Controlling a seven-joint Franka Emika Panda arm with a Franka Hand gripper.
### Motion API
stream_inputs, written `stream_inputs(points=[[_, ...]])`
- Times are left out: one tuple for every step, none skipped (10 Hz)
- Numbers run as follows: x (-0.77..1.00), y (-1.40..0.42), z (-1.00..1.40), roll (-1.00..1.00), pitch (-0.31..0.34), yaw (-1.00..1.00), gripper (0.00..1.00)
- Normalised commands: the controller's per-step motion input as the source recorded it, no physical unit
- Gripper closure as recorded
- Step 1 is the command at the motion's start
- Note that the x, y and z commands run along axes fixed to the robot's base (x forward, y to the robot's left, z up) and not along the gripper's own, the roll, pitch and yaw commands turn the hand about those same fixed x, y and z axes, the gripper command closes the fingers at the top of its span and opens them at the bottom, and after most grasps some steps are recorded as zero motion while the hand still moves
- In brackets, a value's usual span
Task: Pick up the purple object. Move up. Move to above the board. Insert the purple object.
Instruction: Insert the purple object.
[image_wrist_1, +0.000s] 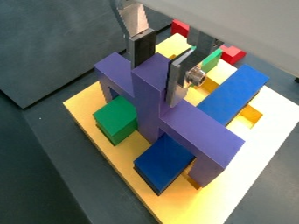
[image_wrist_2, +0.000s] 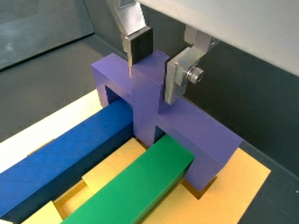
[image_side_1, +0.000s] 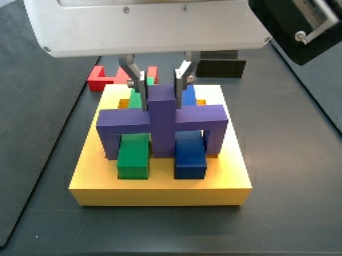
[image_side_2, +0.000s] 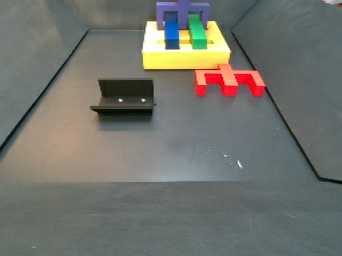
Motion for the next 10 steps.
stream_inputs(points=[[-0.09, -0.03, -0.29, 0.02, -0.049, -0.02, 1.00], [-0.07, -0.05, -0.28, 0.00, -0.069, -0.05, 1.00], [-0.05, -0.04, -0.13, -0.02, -0.053, -0.08, 1.00], [-0.02, -0.03, -0.09, -0.02, -0.043, -0.08, 1.00], [0.00, 0.00, -0.15, 0.01, 0.000, -0.03, 1.00], [0.05, 0.05, -0.23, 0.07, 0.003, -0.05, 1.00], [0.08, 0.09, -0.25, 0.11, 0.043, -0.07, 1.00], [0.14, 0.07, -0.20, 0.15, 0.089, -0.09, 1.00], [0.15, 0.05, 0.00, 0.15, 0.140, -0.03, 1.00], [0.09, 0.00, 0.05, 0.11, 0.140, 0.00, 1.00]])
